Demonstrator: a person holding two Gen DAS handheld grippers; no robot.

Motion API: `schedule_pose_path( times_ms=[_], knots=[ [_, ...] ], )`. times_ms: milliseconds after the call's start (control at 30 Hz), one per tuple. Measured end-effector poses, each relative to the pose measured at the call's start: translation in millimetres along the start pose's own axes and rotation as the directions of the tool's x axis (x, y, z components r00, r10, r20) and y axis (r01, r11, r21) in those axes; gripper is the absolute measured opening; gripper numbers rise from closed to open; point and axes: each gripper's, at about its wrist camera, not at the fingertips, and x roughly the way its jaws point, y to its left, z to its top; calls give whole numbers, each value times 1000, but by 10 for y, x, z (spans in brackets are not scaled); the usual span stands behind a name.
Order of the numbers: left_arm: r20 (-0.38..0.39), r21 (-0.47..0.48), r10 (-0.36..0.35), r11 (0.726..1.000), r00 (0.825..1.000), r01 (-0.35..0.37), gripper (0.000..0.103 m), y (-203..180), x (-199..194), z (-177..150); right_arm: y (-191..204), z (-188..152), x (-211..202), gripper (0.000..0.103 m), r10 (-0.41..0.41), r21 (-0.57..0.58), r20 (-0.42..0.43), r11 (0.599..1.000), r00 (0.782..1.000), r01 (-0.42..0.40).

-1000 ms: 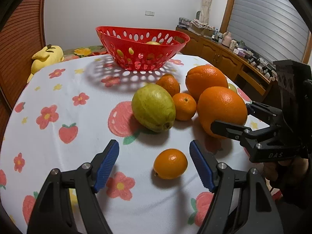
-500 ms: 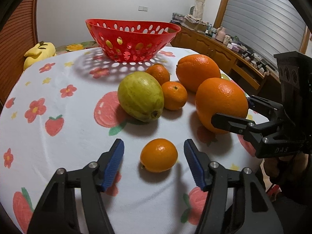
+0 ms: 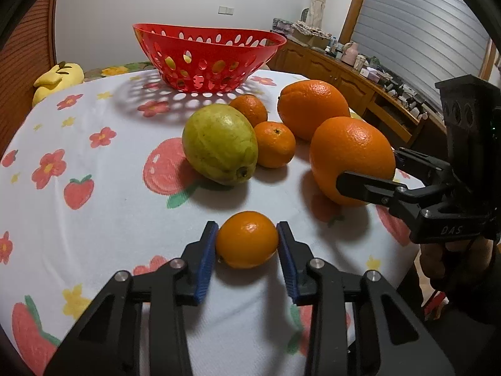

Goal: Organize fruits
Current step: 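Grasp a mandarin with the left gripper while the right gripper grasps a large orange, then lift both held fruits and carry them over the red basket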

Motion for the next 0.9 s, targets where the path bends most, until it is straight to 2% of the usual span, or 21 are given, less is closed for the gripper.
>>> schedule_pose_path(
  times_ms=[300,467,900],
  knots=[
    [45,-16,2,1000,999,-1,36,58,-127,87,27,1,6,84,-12,-17,-3,1000,1000,12],
    [82,-18,13,1000,997,-11,36,101,-227,206,38,27,-16,84,12,-17,-6,1000,1000,-12],
    [175,5,39,999,984,-41,36,160,-501,579,45,447,-341,84,18,-59,69,998,997,-14]
  ],
)
